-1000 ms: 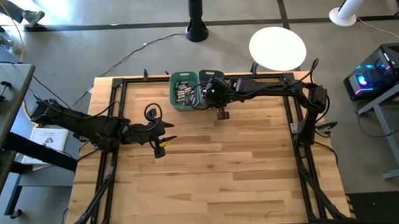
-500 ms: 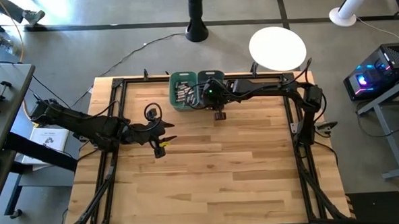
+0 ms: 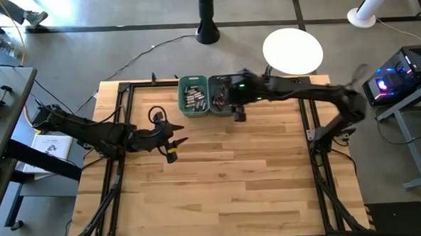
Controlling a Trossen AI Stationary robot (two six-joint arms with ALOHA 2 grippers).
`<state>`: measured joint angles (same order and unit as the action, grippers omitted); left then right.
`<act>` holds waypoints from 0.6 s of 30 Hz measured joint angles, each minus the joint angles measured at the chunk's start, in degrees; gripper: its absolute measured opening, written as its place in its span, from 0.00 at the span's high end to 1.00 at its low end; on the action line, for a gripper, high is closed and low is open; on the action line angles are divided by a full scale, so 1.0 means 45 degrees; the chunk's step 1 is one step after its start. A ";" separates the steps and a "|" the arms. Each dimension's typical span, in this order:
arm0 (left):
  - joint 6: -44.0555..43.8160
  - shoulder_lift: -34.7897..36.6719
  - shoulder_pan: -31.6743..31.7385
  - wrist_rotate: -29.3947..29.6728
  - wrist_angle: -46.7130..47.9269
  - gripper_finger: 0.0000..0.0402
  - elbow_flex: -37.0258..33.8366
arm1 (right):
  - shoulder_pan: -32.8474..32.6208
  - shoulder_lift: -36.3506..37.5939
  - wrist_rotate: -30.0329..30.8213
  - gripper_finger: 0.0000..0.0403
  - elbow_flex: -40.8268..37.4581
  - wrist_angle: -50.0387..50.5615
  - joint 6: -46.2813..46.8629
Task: Sort batteries
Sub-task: Return to Home Position
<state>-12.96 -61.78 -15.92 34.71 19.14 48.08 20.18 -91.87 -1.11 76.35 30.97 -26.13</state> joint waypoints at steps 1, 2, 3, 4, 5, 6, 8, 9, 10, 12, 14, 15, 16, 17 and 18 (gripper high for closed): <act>0.0193 0.0085 0.0050 0.0088 -0.0405 0.50 -0.0154 | 0.0094 0.0582 -0.0581 0.53 -0.0482 -0.0167 0.0204; 0.0440 0.0230 0.0156 0.0100 -0.0806 0.50 -0.0406 | 0.0202 0.1217 -0.1008 0.53 -0.1087 -0.0331 0.0441; 0.0601 0.0428 0.0328 -0.0001 -0.1244 0.50 -0.0698 | 0.0309 0.1879 -0.1307 0.54 -0.1791 -0.0544 0.0658; 0.0681 0.0743 0.0576 -0.0267 -0.1730 0.50 -0.1027 | 0.0398 0.2576 -0.1450 0.54 -0.2551 -0.0842 0.0938; 0.0726 0.1135 0.0901 -0.0602 -0.2166 0.50 -0.1404 | 0.0476 0.3313 -0.1456 0.55 -0.3312 -0.1164 0.1207; 0.0828 0.1570 0.1303 -0.0929 -0.2671 0.50 -0.1777 | 0.0540 0.4061 -0.1465 0.55 -0.4029 -0.1478 0.1504; 0.1121 0.2485 0.2332 -0.1738 -0.3819 0.51 -0.2572 | 0.0627 0.5546 -0.1481 0.56 -0.5322 -0.2063 0.2112; 0.1307 0.2905 0.2988 -0.2326 -0.4267 0.52 -0.2939 | 0.0632 0.6246 -0.1504 0.57 -0.5865 -0.2333 0.2388; 0.1463 0.3291 0.3690 -0.2921 -0.4602 0.52 -0.3264 | 0.0629 0.6941 -0.1549 0.57 -0.6372 -0.2647 0.2648; 0.1647 0.4008 0.5197 -0.4361 -0.5182 0.54 -0.3725 | 0.0690 0.8297 -0.1698 0.58 -0.7347 -0.3128 0.3038; 0.1663 0.4559 0.6662 -0.5706 -0.5281 0.56 -0.3952 | 0.0892 0.9465 -0.2181 0.59 -0.8213 -0.3725 0.3529; 0.1669 0.4774 0.7284 -0.6249 -0.5301 0.57 -0.4061 | 0.1019 1.0024 -0.2455 0.60 -0.8645 -0.4034 0.3850; 0.1690 0.4935 0.7834 -0.6644 -0.5278 0.57 -0.4178 | 0.1139 1.0498 -0.2767 0.61 -0.9053 -0.4364 0.4206; 0.1739 0.5116 0.8343 -0.6959 -0.5279 0.58 -0.4317 | 0.1262 1.0951 -0.3060 0.62 -0.9461 -0.4743 0.4562; 0.1800 0.5309 0.8752 -0.7198 -0.5268 0.58 -0.4483 | 0.1374 1.1345 -0.3330 0.63 -0.9886 -0.5152 0.4838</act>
<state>-4.86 -37.89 23.46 2.32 -4.56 27.91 26.37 -40.81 -16.09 31.86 7.79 -4.36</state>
